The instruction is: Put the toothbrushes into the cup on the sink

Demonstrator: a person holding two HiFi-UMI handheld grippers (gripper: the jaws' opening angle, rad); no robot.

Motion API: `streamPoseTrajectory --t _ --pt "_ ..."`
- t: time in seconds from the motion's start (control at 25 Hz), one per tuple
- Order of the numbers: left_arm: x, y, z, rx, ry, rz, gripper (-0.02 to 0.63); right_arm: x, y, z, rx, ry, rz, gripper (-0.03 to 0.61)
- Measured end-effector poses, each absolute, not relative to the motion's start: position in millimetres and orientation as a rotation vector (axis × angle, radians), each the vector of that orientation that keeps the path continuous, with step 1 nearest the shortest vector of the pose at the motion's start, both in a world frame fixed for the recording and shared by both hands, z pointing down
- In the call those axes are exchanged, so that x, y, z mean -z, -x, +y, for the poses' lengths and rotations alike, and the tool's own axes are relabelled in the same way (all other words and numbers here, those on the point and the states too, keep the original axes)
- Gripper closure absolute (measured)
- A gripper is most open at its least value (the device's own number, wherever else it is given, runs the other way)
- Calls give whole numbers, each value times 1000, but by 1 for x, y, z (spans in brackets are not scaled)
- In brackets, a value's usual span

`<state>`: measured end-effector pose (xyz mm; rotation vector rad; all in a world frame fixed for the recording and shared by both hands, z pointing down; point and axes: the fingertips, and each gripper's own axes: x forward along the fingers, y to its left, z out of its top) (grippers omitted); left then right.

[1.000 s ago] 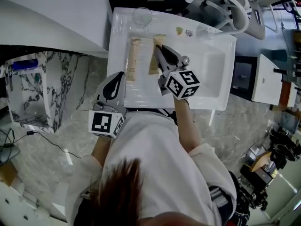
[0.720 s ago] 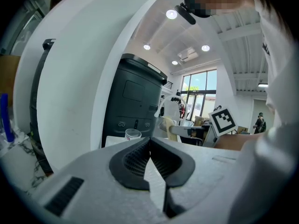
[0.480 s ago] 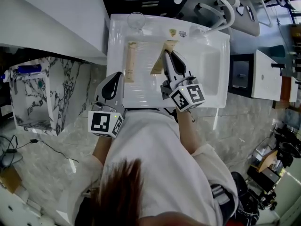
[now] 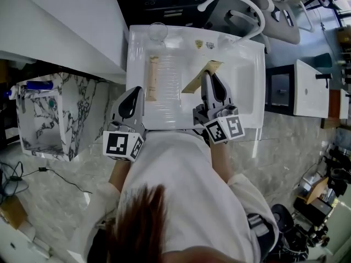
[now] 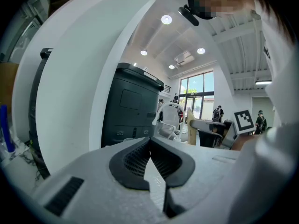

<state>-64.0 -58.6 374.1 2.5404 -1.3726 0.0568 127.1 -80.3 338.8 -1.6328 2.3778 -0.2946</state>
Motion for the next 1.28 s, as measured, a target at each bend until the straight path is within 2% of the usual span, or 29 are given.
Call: streamPoseTrajectory --t 0.64,1.28 --pt "-376 51 -65 -56 -2554 -1328 598 -326 -159 -69 237 1729 2279 540" --pt "-388 56 -87 -78 -2507 -1322 598 -279 -138 -140 78 1602 2279 540"
